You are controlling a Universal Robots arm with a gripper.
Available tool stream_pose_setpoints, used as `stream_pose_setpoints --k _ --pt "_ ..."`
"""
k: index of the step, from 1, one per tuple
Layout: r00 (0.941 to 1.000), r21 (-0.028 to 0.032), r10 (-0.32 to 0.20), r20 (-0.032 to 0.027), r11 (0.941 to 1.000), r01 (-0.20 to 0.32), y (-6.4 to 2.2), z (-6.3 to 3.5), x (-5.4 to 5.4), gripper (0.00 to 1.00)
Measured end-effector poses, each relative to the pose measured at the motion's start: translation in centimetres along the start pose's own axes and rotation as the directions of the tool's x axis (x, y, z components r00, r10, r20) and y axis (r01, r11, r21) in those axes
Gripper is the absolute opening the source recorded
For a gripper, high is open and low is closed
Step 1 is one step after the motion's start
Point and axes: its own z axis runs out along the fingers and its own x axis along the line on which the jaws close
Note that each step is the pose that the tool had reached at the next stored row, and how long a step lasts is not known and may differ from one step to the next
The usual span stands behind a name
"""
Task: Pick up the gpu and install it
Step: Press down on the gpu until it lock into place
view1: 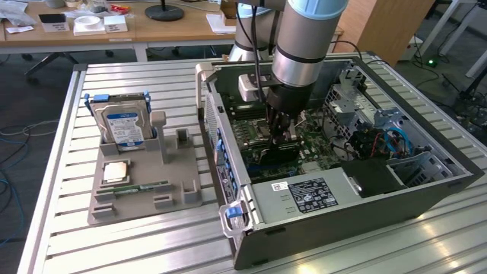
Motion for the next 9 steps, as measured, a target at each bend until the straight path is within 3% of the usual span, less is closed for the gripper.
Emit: stream_pose_setpoints --k 9 --pt "1.0 0.0 0.0 0.0 1.0 0.0 0.02 0.05 0.0 0.11"
